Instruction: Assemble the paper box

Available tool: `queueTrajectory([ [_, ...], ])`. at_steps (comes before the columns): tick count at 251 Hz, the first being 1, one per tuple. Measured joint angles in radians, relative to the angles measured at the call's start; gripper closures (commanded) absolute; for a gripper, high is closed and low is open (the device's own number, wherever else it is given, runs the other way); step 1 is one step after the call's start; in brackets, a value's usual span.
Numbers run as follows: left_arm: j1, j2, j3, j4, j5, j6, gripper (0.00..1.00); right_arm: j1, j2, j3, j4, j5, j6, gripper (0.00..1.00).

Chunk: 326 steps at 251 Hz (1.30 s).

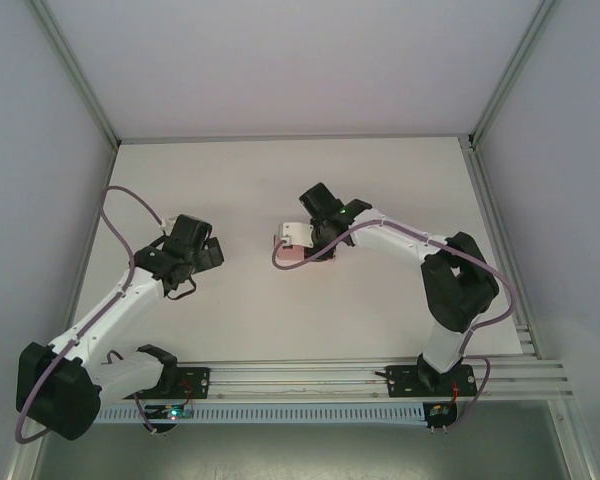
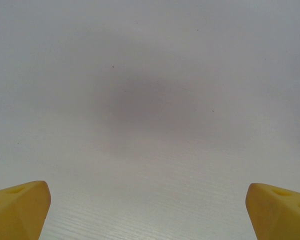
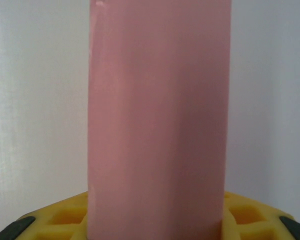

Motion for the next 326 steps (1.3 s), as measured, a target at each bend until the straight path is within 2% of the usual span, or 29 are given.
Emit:
queueTrajectory([
  [4, 0.000, -0.005, -0.002, 0.000, 0.000, 0.000, 0.00, 0.005, -0.002, -0.006, 0.016, 0.024, -0.006, 0.73],
  [14, 0.000, -0.017, -0.008, 0.000, -0.003, -0.001, 0.00, 0.019, -0.014, -0.034, 0.079, 0.092, -0.023, 0.81],
  [20, 0.000, -0.023, -0.011, 0.000, -0.004, -0.003, 0.00, 0.025, -0.019, -0.056, 0.118, 0.128, -0.037, 0.81],
  [42, 0.000, -0.039, -0.021, 0.000, -0.011, -0.007, 0.00, 0.051, -0.051, -0.184, 0.319, 0.254, -0.111, 0.79],
  [53, 0.000, -0.042, -0.024, 0.000, -0.014, -0.008, 0.00, 0.060, -0.062, -0.245, 0.420, 0.291, -0.150, 0.73],
  [68, 0.000, -0.042, -0.027, 0.000, -0.017, -0.008, 0.00, 0.072, -0.068, -0.294, 0.510, 0.324, -0.184, 0.72],
  [98, 0.000, -0.042, -0.028, 0.000, -0.023, -0.008, 0.00, 0.078, -0.085, -0.352, 0.594, 0.336, -0.214, 0.45],
  [107, 0.000, -0.042, -0.028, 0.000, -0.026, -0.008, 0.00, 0.078, -0.101, -0.371, 0.597, 0.336, -0.221, 0.33],
  [131, 0.000, -0.042, -0.028, 0.000, -0.029, -0.008, 0.00, 0.086, -0.156, -0.423, 0.562, 0.342, -0.206, 0.17],
  [144, 0.000, -0.042, -0.028, 0.000, -0.029, -0.008, 0.00, 0.093, -0.189, -0.435, 0.523, 0.344, -0.190, 0.02],
  [219, 0.007, -0.024, -0.027, 0.029, -0.079, 0.023, 0.00, 0.090, -0.524, -0.495, 0.373, 0.248, -0.051, 0.02],
  [245, 0.019, -0.016, -0.042, 0.124, -0.137, 0.071, 0.00, -0.015, -0.618, -0.515, 0.393, 0.212, 0.119, 0.02],
  [288, 0.101, 0.047, -0.148, 0.386, -0.268, 0.204, 0.00, -0.341, -0.728, -0.624, 0.544, 0.200, 0.515, 0.02],
  [303, 0.156, 0.103, -0.161, 0.441, -0.267, 0.248, 0.00, -0.436, -0.759, -0.707, 0.614, 0.201, 0.608, 0.02],
  [326, 0.212, 0.177, -0.160, 0.535, -0.269, 0.326, 0.00, -0.508, -0.759, -0.811, 0.697, 0.199, 0.692, 0.02],
])
